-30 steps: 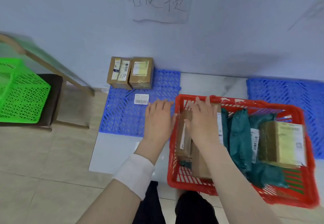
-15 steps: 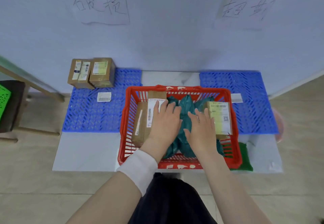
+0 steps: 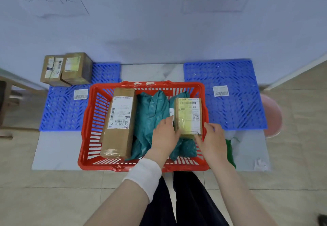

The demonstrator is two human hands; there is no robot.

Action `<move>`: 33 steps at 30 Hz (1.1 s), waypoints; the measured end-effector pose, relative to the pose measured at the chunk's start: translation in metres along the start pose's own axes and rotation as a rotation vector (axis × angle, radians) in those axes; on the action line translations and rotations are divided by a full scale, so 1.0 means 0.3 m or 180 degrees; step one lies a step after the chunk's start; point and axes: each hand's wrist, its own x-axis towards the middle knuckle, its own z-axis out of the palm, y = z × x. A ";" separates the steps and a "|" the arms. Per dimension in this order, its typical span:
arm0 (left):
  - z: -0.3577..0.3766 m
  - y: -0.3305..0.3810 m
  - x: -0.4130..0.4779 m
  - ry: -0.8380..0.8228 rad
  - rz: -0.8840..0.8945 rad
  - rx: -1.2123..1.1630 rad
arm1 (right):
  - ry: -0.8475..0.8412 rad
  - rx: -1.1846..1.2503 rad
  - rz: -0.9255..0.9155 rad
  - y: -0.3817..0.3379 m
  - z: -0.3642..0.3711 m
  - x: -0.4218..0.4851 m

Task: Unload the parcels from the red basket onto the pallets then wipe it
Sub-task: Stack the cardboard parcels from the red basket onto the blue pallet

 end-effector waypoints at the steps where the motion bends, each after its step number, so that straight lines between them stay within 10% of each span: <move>1: 0.018 0.001 0.011 -0.0071 -0.0161 -0.0239 | -0.0012 -0.0005 0.0058 0.017 0.004 0.013; 17: 0.061 0.049 0.047 0.0212 -0.1017 -0.1899 | 0.0088 0.1393 0.0238 -0.006 -0.010 0.101; 33: -0.444 -0.270 -0.060 0.1287 -0.0194 -0.3222 | 0.0515 0.3100 -0.0200 -0.642 0.009 -0.076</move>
